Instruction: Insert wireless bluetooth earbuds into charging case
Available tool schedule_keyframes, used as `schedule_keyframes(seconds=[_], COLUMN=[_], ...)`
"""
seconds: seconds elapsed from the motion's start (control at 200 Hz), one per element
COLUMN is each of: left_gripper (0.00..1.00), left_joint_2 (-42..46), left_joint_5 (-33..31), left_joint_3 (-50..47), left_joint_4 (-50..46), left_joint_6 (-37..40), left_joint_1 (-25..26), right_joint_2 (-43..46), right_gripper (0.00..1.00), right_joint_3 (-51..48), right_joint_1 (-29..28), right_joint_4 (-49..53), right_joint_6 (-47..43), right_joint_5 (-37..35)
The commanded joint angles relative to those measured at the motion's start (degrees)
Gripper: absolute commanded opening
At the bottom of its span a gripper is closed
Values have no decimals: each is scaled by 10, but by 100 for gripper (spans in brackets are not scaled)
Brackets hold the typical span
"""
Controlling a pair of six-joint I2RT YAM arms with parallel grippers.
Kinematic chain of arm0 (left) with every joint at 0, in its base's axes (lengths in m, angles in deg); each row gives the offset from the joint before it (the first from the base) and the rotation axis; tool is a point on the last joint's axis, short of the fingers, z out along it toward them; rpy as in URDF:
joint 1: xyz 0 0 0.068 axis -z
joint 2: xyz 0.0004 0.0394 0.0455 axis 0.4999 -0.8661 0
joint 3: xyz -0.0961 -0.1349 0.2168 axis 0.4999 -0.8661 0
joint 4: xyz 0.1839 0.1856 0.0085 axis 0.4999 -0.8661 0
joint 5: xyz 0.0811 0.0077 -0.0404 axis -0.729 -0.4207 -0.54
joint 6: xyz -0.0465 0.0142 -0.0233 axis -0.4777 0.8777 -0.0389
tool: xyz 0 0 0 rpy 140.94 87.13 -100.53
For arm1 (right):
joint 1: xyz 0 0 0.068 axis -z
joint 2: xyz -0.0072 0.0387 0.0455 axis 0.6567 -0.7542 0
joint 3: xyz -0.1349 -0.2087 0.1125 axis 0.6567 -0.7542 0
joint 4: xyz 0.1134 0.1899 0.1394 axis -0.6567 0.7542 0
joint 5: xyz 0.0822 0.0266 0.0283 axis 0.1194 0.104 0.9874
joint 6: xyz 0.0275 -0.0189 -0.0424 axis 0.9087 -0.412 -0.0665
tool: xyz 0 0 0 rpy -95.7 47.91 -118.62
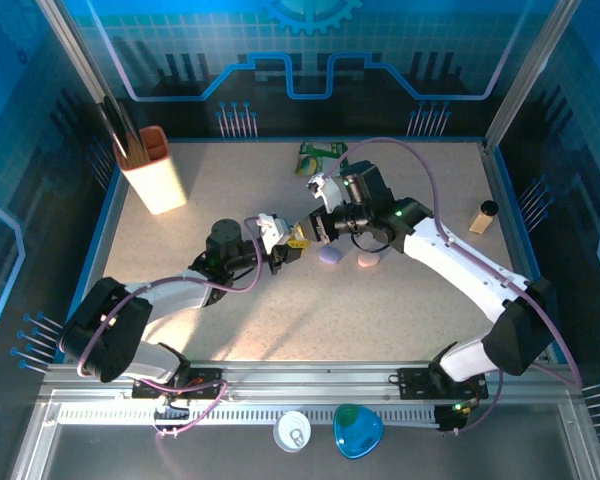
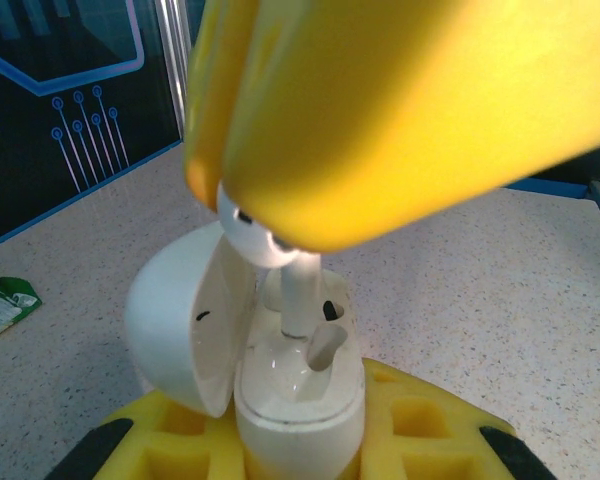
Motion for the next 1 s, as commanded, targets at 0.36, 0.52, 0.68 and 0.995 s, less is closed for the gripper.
schedule_keyframes(seconds=[0.36,0.52,0.68,0.995], left_gripper=[3,3,3,3], left_joint_2=[-2,2,4,6], left_joint_5=[6,7,9,4], left_joint_3=[15,16,14,14], left_joint_4=[-1,-2,-2,-3], left_joint_6=[0,-1,-3,-3], left_joint_1=[3,4,4,3], right_joint_2=[-2,-13,-32,-21], right_gripper=[24,24,24,36], right_joint_3=[21,23,34,34], right_joint_1=[-8,-11,-13,-14], right_joint_4=[31,43,56,45], right_joint_6=[-21,-30,-41,-45], right_joint_5=[-4,-19,-27,-31])
